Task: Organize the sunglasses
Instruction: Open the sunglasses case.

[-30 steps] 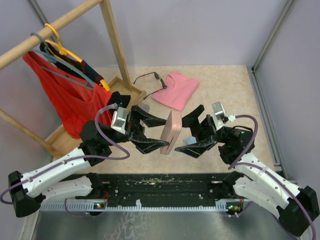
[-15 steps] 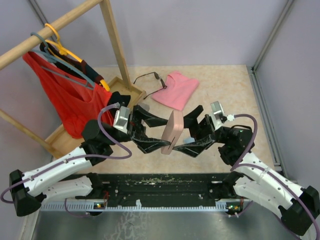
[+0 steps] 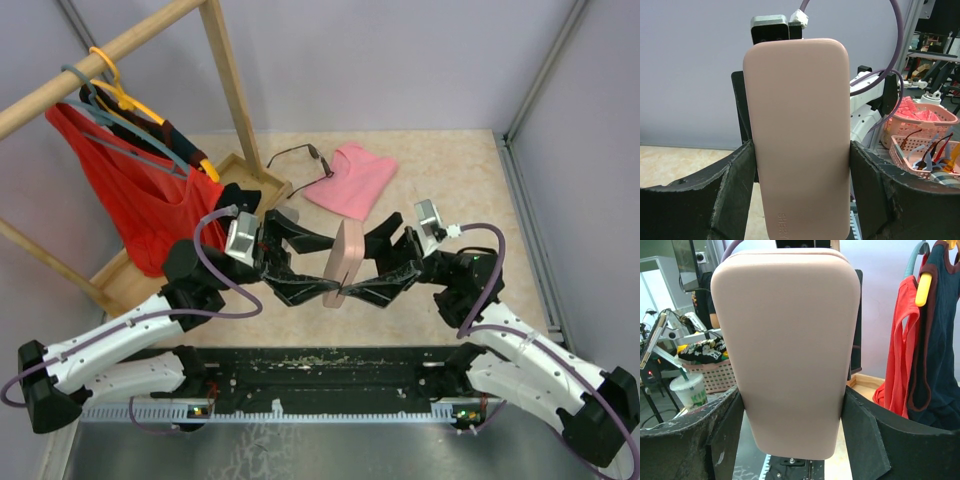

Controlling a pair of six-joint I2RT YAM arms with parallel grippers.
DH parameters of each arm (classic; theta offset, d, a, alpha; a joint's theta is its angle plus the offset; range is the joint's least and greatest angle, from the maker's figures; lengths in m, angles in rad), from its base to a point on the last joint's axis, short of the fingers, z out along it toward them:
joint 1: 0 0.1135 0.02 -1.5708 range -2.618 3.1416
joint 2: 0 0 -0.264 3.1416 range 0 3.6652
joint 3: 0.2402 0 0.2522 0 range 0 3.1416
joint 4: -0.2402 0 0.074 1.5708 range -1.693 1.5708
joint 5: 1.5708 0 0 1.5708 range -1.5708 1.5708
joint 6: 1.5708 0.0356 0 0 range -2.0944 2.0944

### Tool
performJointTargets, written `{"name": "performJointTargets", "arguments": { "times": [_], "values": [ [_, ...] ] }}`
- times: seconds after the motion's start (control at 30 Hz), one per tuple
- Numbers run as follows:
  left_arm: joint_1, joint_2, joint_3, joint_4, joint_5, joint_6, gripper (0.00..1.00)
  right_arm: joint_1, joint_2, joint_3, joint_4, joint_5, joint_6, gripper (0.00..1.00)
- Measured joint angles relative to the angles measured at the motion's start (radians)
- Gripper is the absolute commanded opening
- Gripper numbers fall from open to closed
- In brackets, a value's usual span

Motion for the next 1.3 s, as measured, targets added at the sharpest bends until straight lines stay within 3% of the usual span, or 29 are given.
{"name": "performJointTargets", "arguments": {
  "times": [0.3, 0.7, 0.97, 1.07, 1.2, 1.3],
  "values": [
    [0.001, -0.039, 0.003, -0.077, -0.052, 0.053, 0.00, 0.006, -0.008, 0.039, -0.124, 0.051, -0.059, 0.00],
    [0.019, -0.039, 0.097, -0.289, -0.321, 0.197, 0.00, 0.011, -0.010, 0.118, -0.426, 0.363, -0.217, 0.00],
    [0.021, -0.003, 0.116, -0.402, -0.503, 0.259, 0.00, 0.014, 0.014, 0.144, -0.613, 0.544, -0.238, 0.00],
    [0.021, 0.002, 0.118, -0.436, -0.555, 0.261, 0.13, 0.022, 0.027, 0.170, -0.680, 0.589, -0.238, 0.00],
    [0.021, 0.003, 0.130, -0.471, -0.586, 0.259, 0.52, 0.026, 0.044, 0.198, -0.729, 0.607, -0.239, 0.00],
    [0.021, 0.002, 0.133, -0.475, -0.590, 0.254, 0.64, 0.026, 0.046, 0.203, -0.733, 0.602, -0.240, 0.00]
  ]
}}
